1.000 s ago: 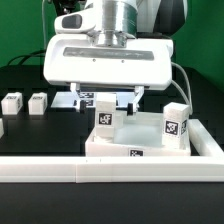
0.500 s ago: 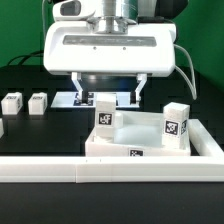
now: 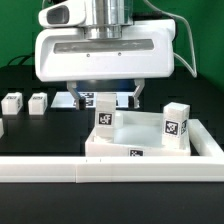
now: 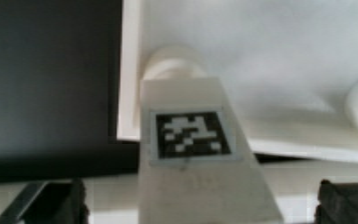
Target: Assemble square table
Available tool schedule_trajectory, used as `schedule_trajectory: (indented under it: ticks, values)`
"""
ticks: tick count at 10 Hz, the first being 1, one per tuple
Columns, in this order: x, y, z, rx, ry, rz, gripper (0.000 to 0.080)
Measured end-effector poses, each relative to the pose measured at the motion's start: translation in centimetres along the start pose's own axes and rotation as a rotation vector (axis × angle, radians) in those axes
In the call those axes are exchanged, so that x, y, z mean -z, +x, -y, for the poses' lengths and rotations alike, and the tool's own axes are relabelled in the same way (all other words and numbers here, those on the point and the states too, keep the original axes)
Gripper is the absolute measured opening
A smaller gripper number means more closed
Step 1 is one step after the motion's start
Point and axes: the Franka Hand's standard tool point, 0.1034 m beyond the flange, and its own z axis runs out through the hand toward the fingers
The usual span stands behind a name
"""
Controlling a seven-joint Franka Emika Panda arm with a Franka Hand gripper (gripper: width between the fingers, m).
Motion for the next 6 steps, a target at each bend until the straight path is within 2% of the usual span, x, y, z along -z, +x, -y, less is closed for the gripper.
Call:
schedule_trajectory:
  ticks: [2, 5, 6]
  values:
    - [0.05, -0.47, 0.4, -0.001, 0.025, 0.133, 0.0649]
    - [-0.1, -0.32, 0.34, -0.001, 0.024, 0.129, 0.0649]
    - [-0.16, -0.31, 0.03, 0.005, 0.015, 0.13, 0.0649]
